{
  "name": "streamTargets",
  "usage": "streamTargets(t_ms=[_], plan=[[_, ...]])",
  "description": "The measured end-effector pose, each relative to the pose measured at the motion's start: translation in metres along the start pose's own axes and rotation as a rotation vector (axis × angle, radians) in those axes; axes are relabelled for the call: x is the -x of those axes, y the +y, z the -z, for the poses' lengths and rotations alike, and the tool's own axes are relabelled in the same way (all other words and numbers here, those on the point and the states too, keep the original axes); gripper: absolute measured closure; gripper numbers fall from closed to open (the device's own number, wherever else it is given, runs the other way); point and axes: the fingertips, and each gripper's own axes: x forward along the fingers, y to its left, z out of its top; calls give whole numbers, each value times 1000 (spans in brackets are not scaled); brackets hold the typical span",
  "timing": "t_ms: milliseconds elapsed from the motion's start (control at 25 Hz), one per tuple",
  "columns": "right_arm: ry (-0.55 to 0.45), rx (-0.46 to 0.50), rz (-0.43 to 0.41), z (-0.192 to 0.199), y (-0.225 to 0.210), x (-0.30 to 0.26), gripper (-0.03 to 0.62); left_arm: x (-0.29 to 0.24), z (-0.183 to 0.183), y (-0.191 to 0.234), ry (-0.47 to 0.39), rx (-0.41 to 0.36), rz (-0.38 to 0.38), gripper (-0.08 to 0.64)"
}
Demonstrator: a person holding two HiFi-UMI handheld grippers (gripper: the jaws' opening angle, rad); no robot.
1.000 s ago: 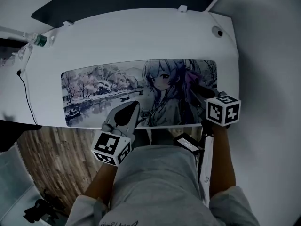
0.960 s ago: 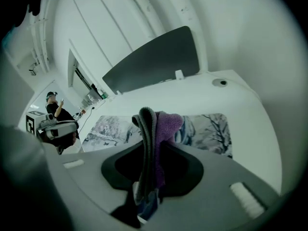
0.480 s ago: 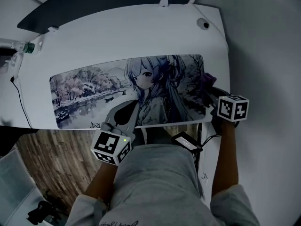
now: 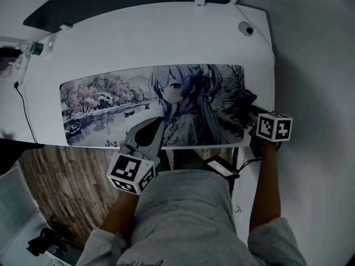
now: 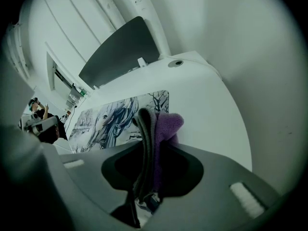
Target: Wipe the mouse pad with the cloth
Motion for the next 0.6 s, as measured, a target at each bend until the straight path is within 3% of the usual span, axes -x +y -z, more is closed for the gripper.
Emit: streamTargets(t_ms=[200,600], plan=[[15,-21,5,4,-1,-5,495,7,8,9,1,8,-20,546],[26,-28,67,3,18,-15,497,23,6,35,-9,6,19,546]])
